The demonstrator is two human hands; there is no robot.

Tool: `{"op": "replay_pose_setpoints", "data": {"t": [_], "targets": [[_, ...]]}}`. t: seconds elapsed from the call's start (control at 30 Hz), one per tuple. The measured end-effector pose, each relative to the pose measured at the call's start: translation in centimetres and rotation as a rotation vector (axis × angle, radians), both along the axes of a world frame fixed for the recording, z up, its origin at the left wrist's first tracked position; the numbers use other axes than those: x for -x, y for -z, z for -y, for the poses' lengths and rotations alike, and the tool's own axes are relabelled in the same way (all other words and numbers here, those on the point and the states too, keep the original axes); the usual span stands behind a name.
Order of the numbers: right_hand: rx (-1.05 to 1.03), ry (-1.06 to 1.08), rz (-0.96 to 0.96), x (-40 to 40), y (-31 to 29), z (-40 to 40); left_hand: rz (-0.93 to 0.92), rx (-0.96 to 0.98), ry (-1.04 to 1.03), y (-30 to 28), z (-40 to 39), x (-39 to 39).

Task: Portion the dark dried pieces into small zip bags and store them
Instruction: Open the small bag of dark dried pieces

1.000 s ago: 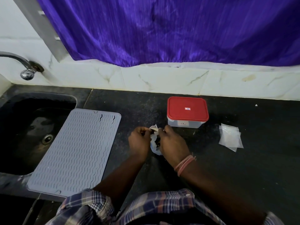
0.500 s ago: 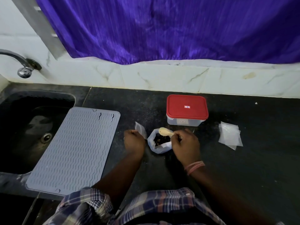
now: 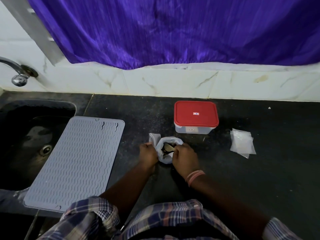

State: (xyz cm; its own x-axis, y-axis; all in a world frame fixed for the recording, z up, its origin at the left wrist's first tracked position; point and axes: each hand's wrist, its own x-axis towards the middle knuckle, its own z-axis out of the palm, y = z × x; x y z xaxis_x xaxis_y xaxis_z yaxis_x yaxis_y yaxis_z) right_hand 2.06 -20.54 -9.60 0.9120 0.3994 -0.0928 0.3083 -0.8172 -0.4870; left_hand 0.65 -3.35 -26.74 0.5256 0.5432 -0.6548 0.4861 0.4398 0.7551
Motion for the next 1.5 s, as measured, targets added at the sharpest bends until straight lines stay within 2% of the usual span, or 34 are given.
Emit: {"op": "replay_pose_setpoints", "data": {"t": [0.03,0.17,0.3,0.37,0.47,0.6,0.67,0.8,0.97,1.1,1.5], "targets": [[-0.017,0.006,-0.015,-0.1,0.0,-0.1,0.013,-0.006,0.010,-0.4,0.0,0.0],[0.004,-0.020,-0.030,0.1,-0.1,-0.4,0.064,-0.004,0.043,-8.8,1.5,1.1],[0.214,-0.129,-0.020,0.2,-0.5,-0.4,0.144,0.033,0.092,-14.1,2.9,2.0],[0.248,-0.125,-0.032,0.0,-0.4,-0.4,0.174,0.076,0.094,-15.5,3.4,2.3],[0.101,0.025,-0.123,-0.1,-0.7,-0.9,0.133,0.104,0.062,-15.7,3.4,2.2],[-0.232,0.454,-0.455,-1.3,-0.8,-0.5,0.074,0.077,0.074,-15.2,3.1,1.9],[-0.253,0.463,-0.504,-1.5,-0.4,0.0,0.052,0.058,0.098,-15.1,3.1,1.8],[-0.221,0.402,-0.423,-0.9,-0.1,0.3,0.056,0.099,0.089,-15.5,3.3,1.8],[-0.277,0.595,-0.519,-1.1,0.0,0.5,0.097,0.167,0.030,-15.1,3.3,2.1],[-0.316,0.646,-0.539,-1.6,0.0,1.2,0.107,0.243,-0.062,-15.3,3.5,1.7],[-0.221,0.523,-0.432,-1.4,-1.3,2.1,0.102,0.260,-0.075,-16.5,4.0,2.2]]}}
